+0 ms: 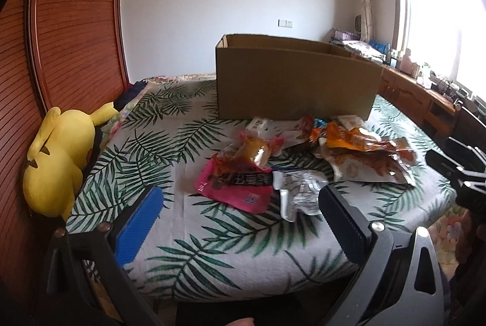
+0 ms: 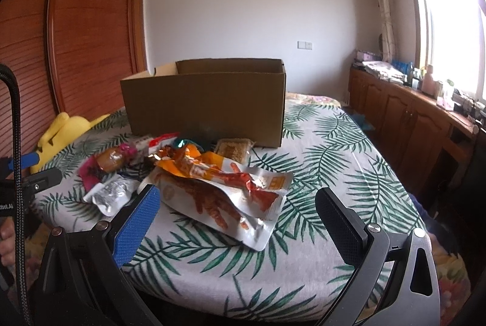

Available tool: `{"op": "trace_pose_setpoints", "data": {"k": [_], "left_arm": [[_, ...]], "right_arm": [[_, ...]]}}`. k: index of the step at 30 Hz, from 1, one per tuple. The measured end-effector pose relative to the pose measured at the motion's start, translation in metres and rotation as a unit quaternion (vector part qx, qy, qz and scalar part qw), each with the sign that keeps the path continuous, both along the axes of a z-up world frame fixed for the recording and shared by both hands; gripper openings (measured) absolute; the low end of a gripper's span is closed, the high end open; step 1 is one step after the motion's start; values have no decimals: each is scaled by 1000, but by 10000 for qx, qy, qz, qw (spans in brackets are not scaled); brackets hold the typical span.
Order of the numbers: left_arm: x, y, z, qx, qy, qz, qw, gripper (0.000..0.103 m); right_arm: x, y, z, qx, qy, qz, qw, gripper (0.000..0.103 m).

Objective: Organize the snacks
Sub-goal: 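Reach the left tool to the pink packet while the right tool reaches the orange chicken-feet packet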

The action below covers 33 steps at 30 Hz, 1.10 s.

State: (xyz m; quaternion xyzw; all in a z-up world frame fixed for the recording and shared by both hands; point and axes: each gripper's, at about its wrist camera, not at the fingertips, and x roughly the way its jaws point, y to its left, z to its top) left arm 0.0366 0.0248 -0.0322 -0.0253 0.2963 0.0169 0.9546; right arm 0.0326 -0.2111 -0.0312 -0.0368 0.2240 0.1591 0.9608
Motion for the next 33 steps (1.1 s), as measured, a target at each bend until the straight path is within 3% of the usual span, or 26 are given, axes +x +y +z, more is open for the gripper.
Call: {"op": "trace_pose_setpoints", "data": {"k": [5, 16, 24, 33], "left_arm": [[20, 15, -8, -73, 241, -70, 9997, 103], [58, 17, -2, 93, 272, -503, 9983, 102], [93, 13, -7, 30, 854, -896, 9923, 101], [113, 5, -13, 115, 1174, -1061, 9873, 94]], "right_arm": [[19, 1, -7, -195, 188, 138, 9995, 102], [46, 9, -12, -480, 534, 441, 9964, 100], [63, 18, -10, -753, 678, 699, 9924, 97], [80, 34, -11, -1085, 920, 1235, 9821, 86]]}}
